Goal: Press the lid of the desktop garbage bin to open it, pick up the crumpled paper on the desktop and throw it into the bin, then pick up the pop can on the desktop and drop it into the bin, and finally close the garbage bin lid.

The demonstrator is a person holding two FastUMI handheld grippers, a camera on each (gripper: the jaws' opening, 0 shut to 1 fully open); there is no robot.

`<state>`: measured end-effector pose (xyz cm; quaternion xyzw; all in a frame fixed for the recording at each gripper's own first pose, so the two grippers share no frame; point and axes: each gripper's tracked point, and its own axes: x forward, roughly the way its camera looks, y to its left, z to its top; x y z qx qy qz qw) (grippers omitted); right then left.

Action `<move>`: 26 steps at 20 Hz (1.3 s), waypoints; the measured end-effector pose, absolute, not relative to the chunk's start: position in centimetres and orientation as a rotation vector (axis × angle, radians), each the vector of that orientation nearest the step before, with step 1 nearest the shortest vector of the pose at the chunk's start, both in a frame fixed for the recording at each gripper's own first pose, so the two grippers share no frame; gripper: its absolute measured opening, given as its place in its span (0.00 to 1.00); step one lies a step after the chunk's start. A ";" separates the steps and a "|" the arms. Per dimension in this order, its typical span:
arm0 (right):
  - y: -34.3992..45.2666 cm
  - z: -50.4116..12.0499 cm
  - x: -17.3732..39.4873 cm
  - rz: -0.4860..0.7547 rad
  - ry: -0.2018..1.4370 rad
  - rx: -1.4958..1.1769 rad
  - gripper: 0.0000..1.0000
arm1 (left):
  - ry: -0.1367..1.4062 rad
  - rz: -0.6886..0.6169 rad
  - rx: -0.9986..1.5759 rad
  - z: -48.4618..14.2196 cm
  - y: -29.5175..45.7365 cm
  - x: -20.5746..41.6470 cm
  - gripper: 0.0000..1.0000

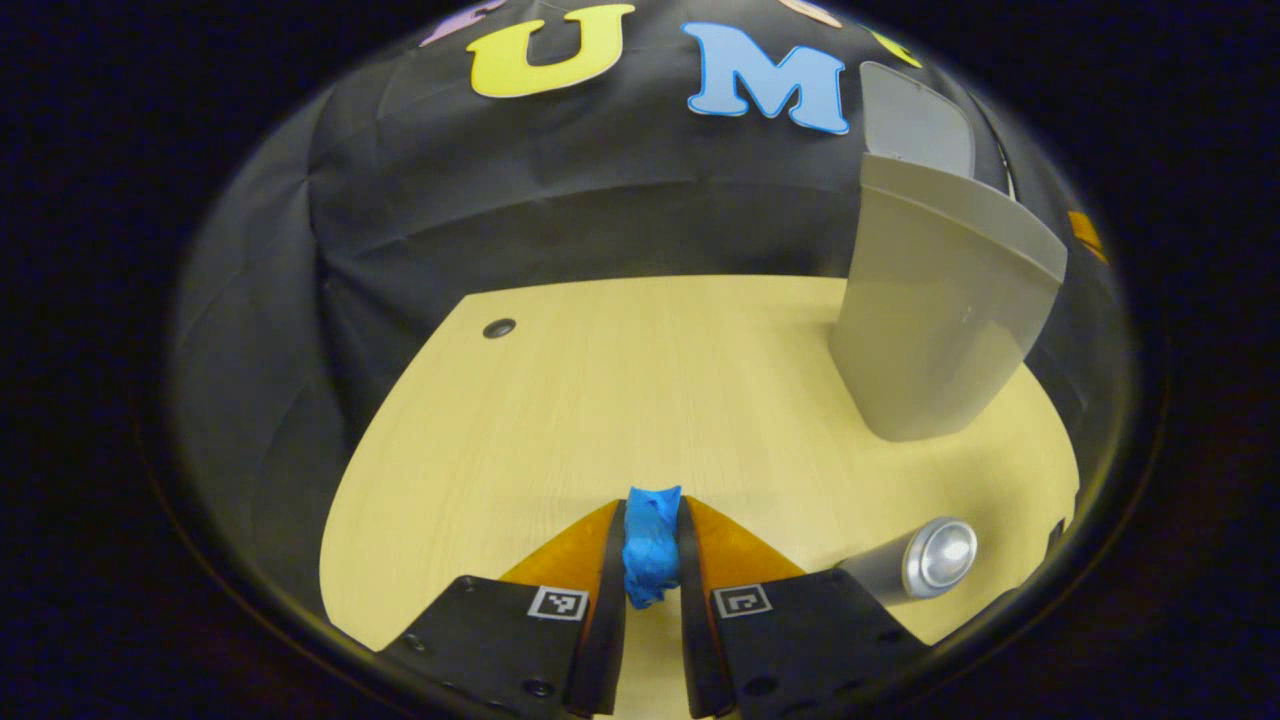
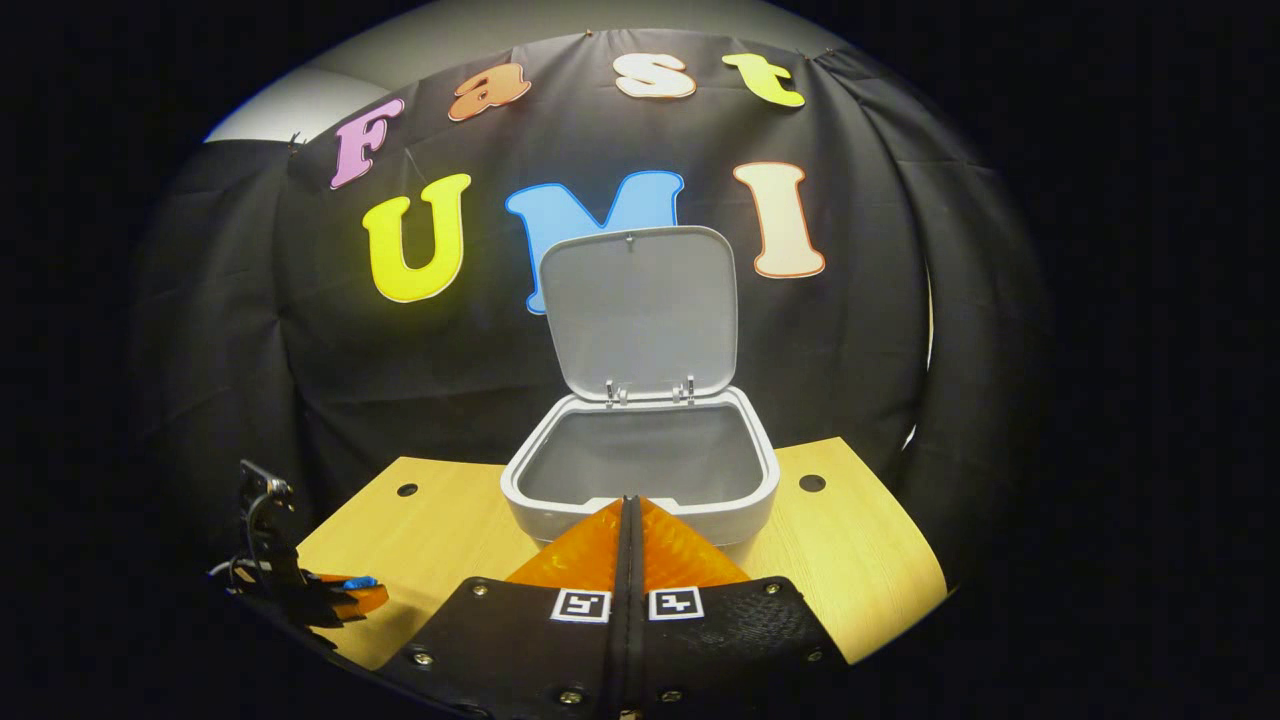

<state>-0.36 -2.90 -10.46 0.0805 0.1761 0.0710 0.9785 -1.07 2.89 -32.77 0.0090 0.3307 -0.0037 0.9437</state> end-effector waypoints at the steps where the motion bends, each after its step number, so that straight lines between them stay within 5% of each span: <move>1: -2.9 -10.5 -0.4 0.141 0.356 0.163 0.00 | 0.648 -0.019 0.009 -31.6 2.4 -0.3 0.31; 9: -4.7 -11.3 -1.0 0.100 0.370 0.182 0.00 | 0.463 -0.142 -0.037 -22.8 -3.0 5.1 0.31; 10: -4.9 -11.4 -1.0 0.093 0.371 0.185 0.00 | 0.444 -0.160 -0.033 -21.8 -3.8 5.8 0.39; 13: -5.7 -11.7 -1.5 0.072 0.377 0.195 0.00 | 0.401 -0.208 -0.014 -19.7 -6.3 7.3 0.28; 15: -6.2 -12.0 -1.8 0.055 0.382 0.203 0.00 | 0.370 -0.240 -0.005 -18.2 -8.1 8.0 0.39; 16: -6.5 -12.1 -2.0 0.046 0.384 0.208 0.00 | 0.353 -0.258 -0.004 -17.3 -9.1 8.3 0.31; 26: -10.9 -13.3 -5.4 -0.077 0.407 0.244 0.00 | 0.232 -0.433 0.008 -11.7 -18.7 10.4 0.31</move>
